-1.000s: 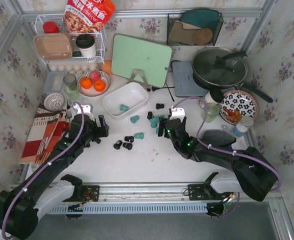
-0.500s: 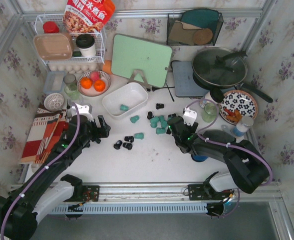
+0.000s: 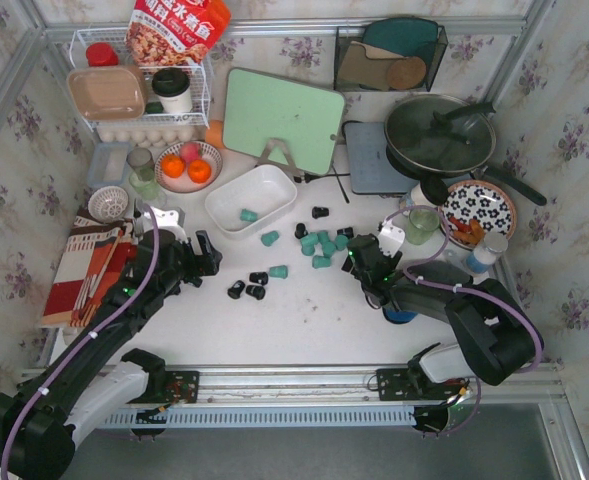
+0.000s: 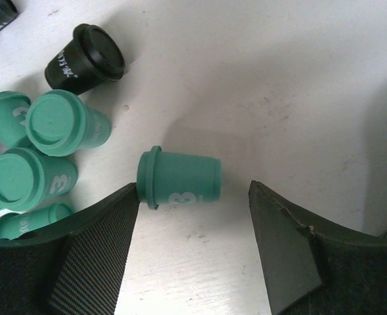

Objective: Mix the coffee capsules in the storage basket

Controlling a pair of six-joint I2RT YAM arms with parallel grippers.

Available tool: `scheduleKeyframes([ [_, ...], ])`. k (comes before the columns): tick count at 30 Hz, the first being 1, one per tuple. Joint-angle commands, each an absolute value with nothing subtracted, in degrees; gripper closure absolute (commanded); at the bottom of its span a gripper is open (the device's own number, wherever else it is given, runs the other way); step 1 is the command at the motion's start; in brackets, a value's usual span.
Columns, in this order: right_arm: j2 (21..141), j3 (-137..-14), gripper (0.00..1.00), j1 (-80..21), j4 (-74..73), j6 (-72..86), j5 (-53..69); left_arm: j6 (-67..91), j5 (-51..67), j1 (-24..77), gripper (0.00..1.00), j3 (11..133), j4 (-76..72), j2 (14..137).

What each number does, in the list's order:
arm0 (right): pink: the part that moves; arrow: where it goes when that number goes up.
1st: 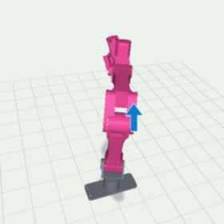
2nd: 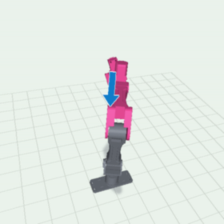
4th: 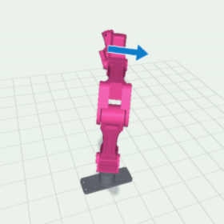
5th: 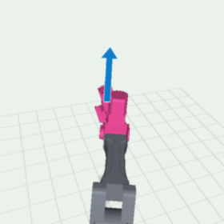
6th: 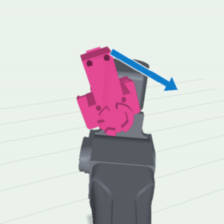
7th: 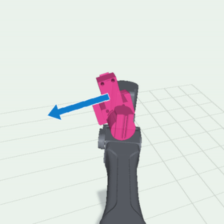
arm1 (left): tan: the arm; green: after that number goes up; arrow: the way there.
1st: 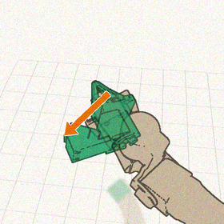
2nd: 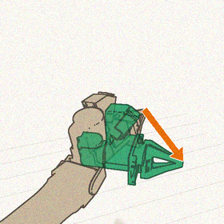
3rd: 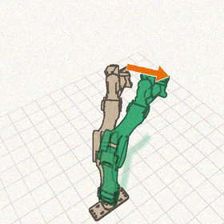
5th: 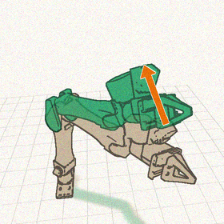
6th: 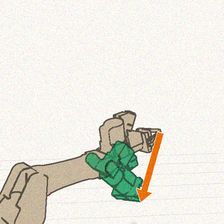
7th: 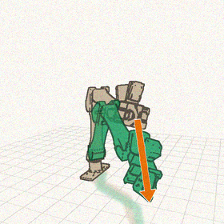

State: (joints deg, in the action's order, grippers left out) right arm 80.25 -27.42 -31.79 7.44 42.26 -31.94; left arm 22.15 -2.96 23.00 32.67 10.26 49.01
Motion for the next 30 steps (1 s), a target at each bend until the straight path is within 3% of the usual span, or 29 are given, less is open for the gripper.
scheduleKeyframes([
  [1, 80.58, -27.5, 0.28, -31.64, 11.06, 41.66, -31.04, 22.48, -2.37, 23.03, 0.12, 33.17, 10.02, 49.03],
  [21, 78.02, -29.94, 0.6, -31.83, 8.64, 35.35, -30.01, 22.43, -2.51, 23.03, 0.12, 33.48, 10.82, 48.91],
  [30, 74.97, -40.09, 0.64, -36.84, 9.42, 26.18, -27.62, 22.74, -2.39, 23.02, 0.12, 33.49, 10.7, 49.02],
])
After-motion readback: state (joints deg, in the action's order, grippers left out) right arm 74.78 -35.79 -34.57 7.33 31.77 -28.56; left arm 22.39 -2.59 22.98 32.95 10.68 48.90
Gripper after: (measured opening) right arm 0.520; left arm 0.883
